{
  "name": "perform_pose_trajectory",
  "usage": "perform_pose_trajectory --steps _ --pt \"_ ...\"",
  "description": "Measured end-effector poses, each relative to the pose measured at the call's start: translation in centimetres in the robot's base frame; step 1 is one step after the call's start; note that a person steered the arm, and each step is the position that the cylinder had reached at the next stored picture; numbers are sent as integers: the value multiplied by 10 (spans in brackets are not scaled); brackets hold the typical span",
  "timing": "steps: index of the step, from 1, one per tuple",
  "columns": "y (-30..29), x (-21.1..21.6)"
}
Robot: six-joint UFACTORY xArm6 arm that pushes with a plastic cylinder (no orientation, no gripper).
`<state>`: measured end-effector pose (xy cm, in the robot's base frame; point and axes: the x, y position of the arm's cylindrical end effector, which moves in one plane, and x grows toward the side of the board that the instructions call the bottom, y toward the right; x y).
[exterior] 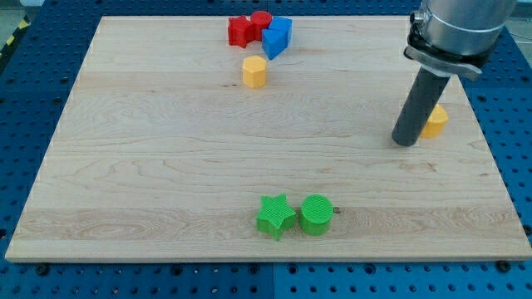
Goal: Move your arm to the left side of the green star
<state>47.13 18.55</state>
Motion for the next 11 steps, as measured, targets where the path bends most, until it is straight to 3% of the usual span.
perform_pose_trajectory --steps 3,5,7,9,11 --pt "32 -8" --pt "-114 0" --pt "-286 57" --pt "-287 108" --pt "-206 112"
